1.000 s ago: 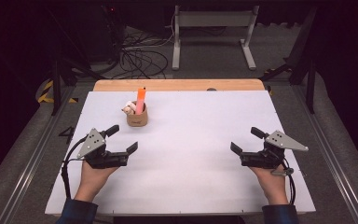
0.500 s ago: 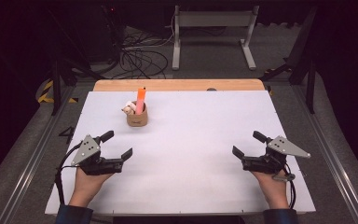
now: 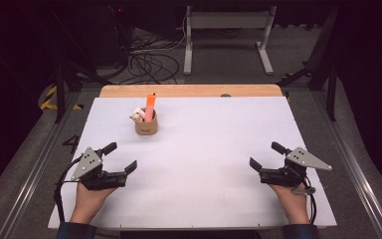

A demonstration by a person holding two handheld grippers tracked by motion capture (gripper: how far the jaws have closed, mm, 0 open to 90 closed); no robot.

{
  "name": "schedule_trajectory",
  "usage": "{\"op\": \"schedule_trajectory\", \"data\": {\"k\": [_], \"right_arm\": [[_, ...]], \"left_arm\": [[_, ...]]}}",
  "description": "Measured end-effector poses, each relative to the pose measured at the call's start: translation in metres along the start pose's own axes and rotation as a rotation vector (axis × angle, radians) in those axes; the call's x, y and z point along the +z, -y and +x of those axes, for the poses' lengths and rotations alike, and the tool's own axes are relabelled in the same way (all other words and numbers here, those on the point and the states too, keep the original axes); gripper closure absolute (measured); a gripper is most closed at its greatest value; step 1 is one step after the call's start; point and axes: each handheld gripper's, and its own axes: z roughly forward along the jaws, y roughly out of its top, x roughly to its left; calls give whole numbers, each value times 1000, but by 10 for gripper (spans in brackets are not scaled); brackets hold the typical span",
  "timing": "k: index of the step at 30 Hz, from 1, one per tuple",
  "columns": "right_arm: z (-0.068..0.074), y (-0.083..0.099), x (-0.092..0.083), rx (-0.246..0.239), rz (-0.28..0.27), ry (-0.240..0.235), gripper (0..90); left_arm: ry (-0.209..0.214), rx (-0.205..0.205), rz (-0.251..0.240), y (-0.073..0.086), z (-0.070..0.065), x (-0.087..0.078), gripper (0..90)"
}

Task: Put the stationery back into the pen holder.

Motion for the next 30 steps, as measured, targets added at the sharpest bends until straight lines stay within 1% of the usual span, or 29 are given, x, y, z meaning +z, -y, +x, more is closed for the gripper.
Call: {"op": "schedule_trajectory", "data": {"k": [9, 15, 23, 30], "right_arm": [[0, 2, 2, -6, 9, -1, 0], [0, 2, 2, 0, 10, -1, 2], [-1, 2, 3, -2, 16, -1, 2], [0, 3, 4, 0, 24, -6, 2]], "left_arm": [[2, 5, -6, 0, 0, 0, 70], [-1, 12, 3, 1, 1, 0, 70], [9, 5, 9, 1, 0, 2, 70], [10, 7, 9, 1, 0, 1, 70]]}}
